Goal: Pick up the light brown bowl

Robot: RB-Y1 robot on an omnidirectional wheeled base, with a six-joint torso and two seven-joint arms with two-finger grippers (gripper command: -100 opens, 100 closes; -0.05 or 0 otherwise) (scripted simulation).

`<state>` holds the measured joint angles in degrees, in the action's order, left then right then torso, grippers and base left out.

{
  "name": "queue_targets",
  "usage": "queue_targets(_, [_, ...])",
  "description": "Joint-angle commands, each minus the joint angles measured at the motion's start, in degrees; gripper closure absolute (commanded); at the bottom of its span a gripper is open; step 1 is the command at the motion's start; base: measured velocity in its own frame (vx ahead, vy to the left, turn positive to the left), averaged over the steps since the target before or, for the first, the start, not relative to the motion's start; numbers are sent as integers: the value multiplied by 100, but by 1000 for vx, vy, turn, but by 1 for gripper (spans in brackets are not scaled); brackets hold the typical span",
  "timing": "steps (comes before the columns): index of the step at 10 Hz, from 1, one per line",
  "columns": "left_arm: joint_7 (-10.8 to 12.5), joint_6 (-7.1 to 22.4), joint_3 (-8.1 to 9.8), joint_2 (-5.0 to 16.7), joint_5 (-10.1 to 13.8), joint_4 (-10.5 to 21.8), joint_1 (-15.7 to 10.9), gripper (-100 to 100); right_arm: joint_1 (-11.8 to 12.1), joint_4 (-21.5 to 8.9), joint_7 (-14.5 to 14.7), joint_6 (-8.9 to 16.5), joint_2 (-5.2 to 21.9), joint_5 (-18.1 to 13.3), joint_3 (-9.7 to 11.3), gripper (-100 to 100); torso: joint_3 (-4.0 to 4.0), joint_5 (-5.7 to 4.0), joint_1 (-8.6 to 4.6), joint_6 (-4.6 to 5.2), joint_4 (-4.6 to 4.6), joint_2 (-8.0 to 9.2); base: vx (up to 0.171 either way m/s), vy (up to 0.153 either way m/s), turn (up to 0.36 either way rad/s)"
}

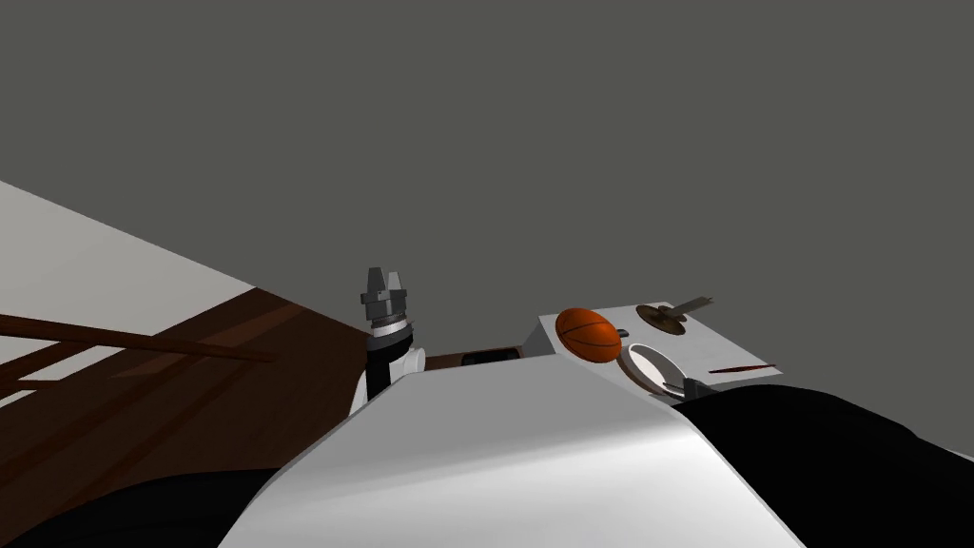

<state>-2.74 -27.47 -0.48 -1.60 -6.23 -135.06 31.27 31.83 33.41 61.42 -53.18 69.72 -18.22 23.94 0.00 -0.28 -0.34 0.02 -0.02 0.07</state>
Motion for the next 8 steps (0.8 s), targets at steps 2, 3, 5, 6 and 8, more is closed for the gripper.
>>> queue_targets(2, [0, 0, -1, 0, 0, 0, -3, 0, 162, 370, -232, 289, 181, 187, 36, 100, 14, 4, 0, -22, 8, 23, -136, -21, 260])
queue_targets(3, [0, 0, 0, 0, 0, 0, -2, 0, 248, 637, -468, 549, 360, 369, 96, 100, 24, 0, -16, -3, 10, 42, -213, -41, 216])
queue_targets(5, [0, 1, 0, 0, 0, 1, -2, 0, 333, 970, -704, 839, 539, 551, 157, 100, 43, 1, -23, 4, 16, 74, -204, -58, 198])
queue_targets(6, [0, 1, 0, 0, 0, 1, -3, 0, 333, 1076, -704, 920, 539, 551, 157, 100, 43, 3, -25, -9, 18, 74, -146, -34, 143])
queue_targets(8, [0, 1, -1, 0, 0, 1, -3, 0, 419, 1361, -940, 1236, 717, 733, 217, 100, 35, 8, -3, -11, 15, 59, -166, -3, 214])
